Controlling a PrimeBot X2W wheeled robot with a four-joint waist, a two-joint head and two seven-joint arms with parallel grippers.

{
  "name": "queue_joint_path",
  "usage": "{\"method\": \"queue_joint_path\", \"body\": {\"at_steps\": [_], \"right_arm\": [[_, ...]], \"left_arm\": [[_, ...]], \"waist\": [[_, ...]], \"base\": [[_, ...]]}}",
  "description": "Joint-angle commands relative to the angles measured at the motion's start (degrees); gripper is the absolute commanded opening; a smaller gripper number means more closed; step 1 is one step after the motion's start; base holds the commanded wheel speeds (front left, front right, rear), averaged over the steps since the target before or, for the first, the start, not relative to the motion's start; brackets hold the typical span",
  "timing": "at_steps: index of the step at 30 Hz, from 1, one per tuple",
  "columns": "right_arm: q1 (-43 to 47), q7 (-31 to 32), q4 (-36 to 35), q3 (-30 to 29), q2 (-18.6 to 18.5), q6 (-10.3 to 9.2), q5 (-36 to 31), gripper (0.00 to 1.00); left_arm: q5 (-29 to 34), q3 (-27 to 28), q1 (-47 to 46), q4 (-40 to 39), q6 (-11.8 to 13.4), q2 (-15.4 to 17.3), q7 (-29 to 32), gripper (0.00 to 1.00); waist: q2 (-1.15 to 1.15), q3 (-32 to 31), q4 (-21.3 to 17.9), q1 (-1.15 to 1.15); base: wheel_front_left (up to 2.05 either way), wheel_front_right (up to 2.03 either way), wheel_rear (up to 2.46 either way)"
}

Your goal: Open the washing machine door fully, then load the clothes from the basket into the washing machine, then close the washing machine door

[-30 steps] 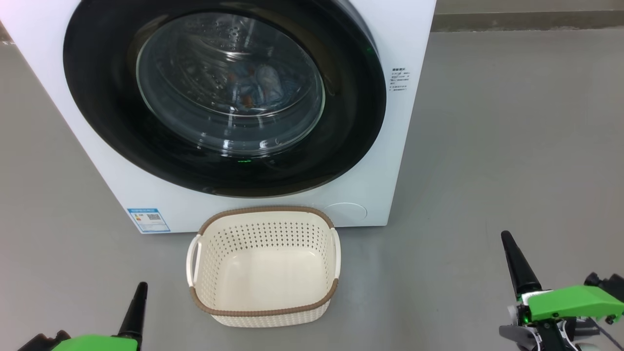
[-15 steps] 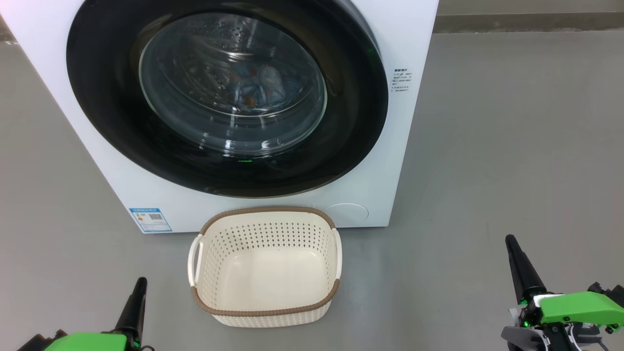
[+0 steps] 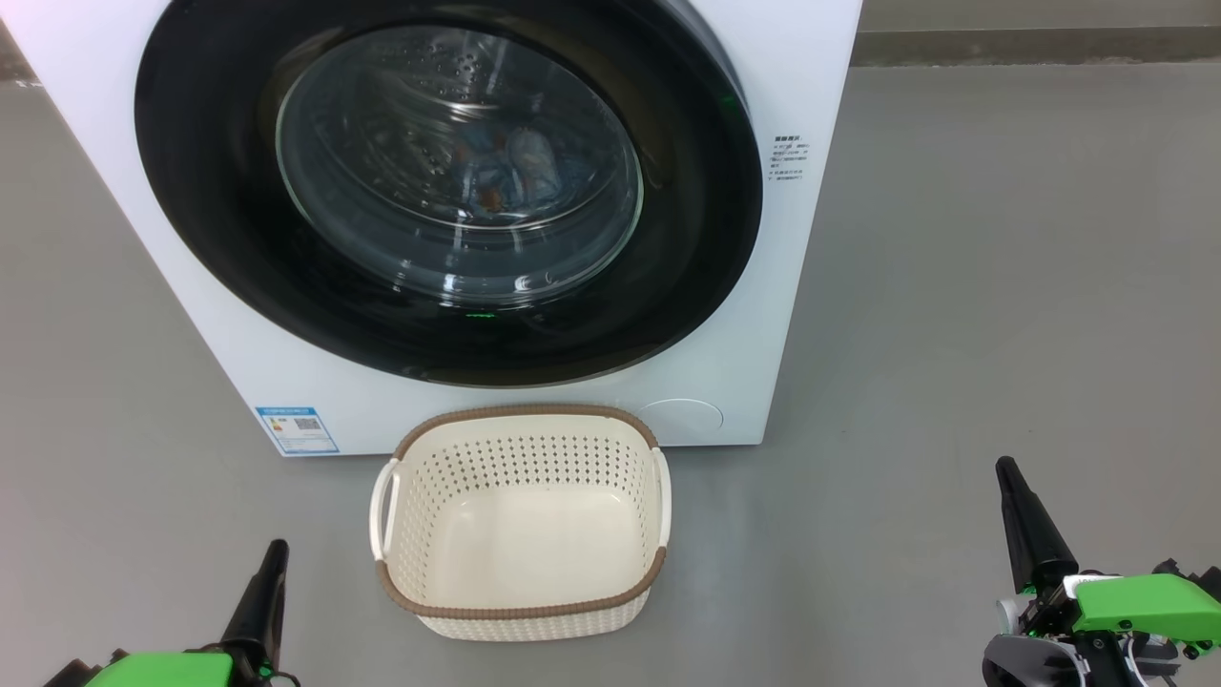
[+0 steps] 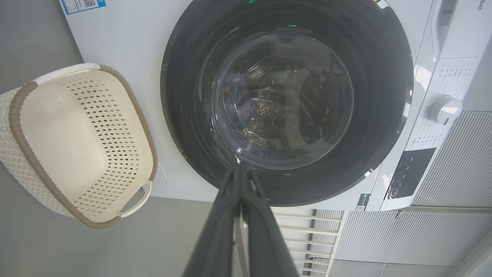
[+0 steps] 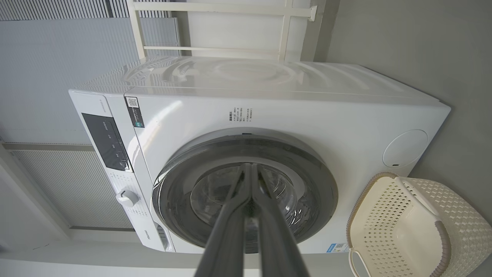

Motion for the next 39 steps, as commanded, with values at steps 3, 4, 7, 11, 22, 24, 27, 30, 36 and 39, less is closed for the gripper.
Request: {"method": "queue_joint_path", "body": {"at_steps": [3,4,7,11,22,24,27,30,36,39], "right_arm": [[0.09,0.32,-1.74,1.19,-0.03,0.08,0.30,0.00],[0.09,0.32,-1.74,1.19,-0.02,0.08,0.29,0.00],[0.08,0.32,-1.74,1.19,-0.02,0.08,0.29,0.00],[0.08,0.33,-1.74,1.18,-0.01,0.08,0.28,0.00],[0.08,0.35,-1.74,1.16,0.00,0.08,0.26,0.00],[0.08,0.35,-1.74,1.15,0.00,0.08,0.26,0.00],[0.08,0.35,-1.74,1.15,0.00,0.08,0.26,0.00],[0.08,0.36,-1.74,1.15,0.01,0.08,0.25,0.00],[0.08,0.36,-1.74,1.14,0.01,0.08,0.25,0.00],[0.08,0.37,-1.74,1.13,0.02,0.08,0.24,0.00]], "left_arm": [[-0.46,2.03,-2.76,-1.49,-0.08,0.93,0.42,0.00],[-0.46,2.03,-2.76,-1.48,-0.08,0.93,0.42,0.00],[-0.46,2.03,-2.76,-1.48,-0.08,0.93,0.42,0.00],[-0.46,2.03,-2.77,-1.48,-0.09,0.93,0.42,0.00],[-0.46,2.03,-2.77,-1.47,-0.09,0.93,0.42,0.00],[-0.46,2.03,-2.77,-1.47,-0.09,0.93,0.42,0.00],[-0.46,2.03,-2.77,-1.47,-0.10,0.93,0.42,0.00],[-0.46,2.03,-2.77,-1.47,-0.10,0.93,0.42,0.00],[-0.45,2.03,-2.77,-1.46,-0.10,0.93,0.42,0.00],[-0.45,2.03,-2.77,-1.46,-0.10,0.93,0.42,0.00]], "waist": [[0.00,0.00,0.00,0.00],[0.00,0.00,0.00,0.00],[0.00,0.00,0.00,0.00],[0.00,0.00,0.00,0.00],[0.00,0.00,0.00,0.00],[0.00,0.00,0.00,0.00],[0.00,0.00,0.00,0.00],[0.00,0.00,0.00,0.00],[0.00,0.00,0.00,0.00],[0.00,0.00,0.00,0.00]], "base": [[0.00,0.00,0.00],[0.00,0.00,0.00],[0.00,0.00,0.00],[0.00,0.00,0.00],[0.00,0.00,0.00],[0.00,0.00,0.00],[0.00,0.00,0.00],[0.00,0.00,0.00],[0.00,0.00,0.00],[0.00,0.00,0.00]]}}
